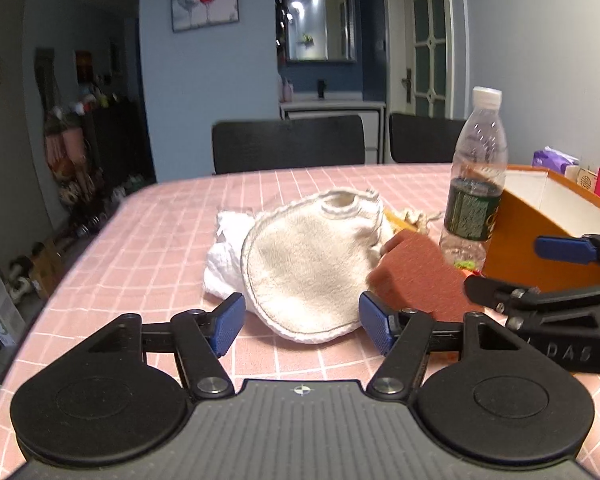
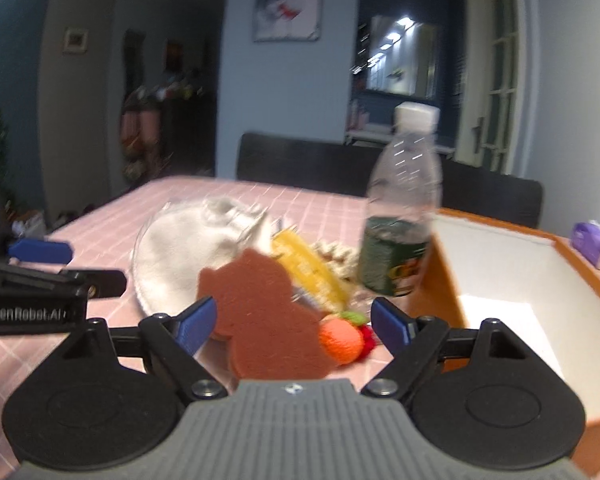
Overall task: Organize soft objects
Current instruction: 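Grasp the brown bear sponge with the right gripper while the left gripper grasps the white bib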
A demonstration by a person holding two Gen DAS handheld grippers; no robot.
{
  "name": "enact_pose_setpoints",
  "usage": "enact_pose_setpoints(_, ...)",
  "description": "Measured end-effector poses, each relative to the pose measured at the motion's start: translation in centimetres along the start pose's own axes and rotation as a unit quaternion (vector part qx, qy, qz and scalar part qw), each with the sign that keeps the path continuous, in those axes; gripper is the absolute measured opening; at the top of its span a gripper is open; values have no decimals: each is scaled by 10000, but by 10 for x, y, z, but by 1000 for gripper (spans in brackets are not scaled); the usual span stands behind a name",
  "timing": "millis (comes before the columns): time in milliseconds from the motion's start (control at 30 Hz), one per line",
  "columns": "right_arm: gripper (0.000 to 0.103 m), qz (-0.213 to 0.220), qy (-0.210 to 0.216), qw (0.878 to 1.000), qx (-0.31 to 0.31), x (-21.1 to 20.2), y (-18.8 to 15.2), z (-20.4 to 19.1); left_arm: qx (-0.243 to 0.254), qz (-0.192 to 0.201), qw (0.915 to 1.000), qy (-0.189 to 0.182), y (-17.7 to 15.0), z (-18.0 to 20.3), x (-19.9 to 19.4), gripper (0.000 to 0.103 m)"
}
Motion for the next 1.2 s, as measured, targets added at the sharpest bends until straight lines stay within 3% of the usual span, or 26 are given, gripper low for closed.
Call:
enact_pose_setpoints(67, 94, -190, 163, 9996, -118, 12, -3, -5, -6, -178, 9997, -142, -2, -7, 12, 76)
enact_pose_setpoints(167, 95, -502, 384, 9976, -295, 30, -9, -12, 141, -250, 9992, -271, -3, -16, 28, 90)
enact_pose_setpoints(467, 96, -1113, 624, 9898, -630, 77, -23, -22, 22, -319, 9969, -721, -7, -39, 82, 89)
enact_pose_setpoints(533, 93, -1124, 645, 9895, -634, 81, -24, -21, 91, -323, 9965, -770, -9, -37, 85, 73)
enact_pose_setpoints(567, 86, -1128, 645, 9896, -614, 83, -25, -21, 115, -284, 9965, -778, -10, -36, 84, 70)
enact_pose_setpoints(600, 86, -1135, 655, 9897, -578, 83, -25, -20, 140, -226, 9968, -752, -10, -35, 81, 65)
enact_pose_setpoints(667, 82, -1128, 720, 9898, -482, 81, -24, -20, 205, -165, 9978, -616, -11, -34, 75, 47)
enact_pose_setpoints(733, 77, -1095, 725, 9903, -455, 78, -24, -20, 182, -115, 9988, -441, -11, -36, 70, 16)
enact_pose_setpoints(767, 73, -1088, 721, 9904, -443, 77, -24, -20, 101, -63, 9990, -441, -11, -38, 64, 11)
enact_pose_setpoints(867, 64, -1038, 684, 9914, -408, 68, -23, -20, -162, 117, 9984, -528, -8, -41, 41, 4)
enact_pose_setpoints(967, 63, -1030, 722, 9913, -374, 54, -21, -21, -413, 188, 9969, -641, -7, -41, 16, 4)
enact_pose_setpoints(1067, 63, -1074, 738, 9908, -375, 39, -21, -21, -619, 150, 9946, -819, -9, -40, -7, 4)
enact_pose_setpoints(1200, 63, -1243, 670, 9893, -354, 22, -28, -19, -474, -153, 9951, -850, -17, -33, -27, 4)
Point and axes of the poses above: each gripper's, at about its wrist camera, not at the fingertips, and x roughly the way its jaws point, z to its right, y to its top, the point moved 5 cm from there along x, roughly the way its jaws point, and after that the axes turned 8 degrees about z, right-handed, at the moved point
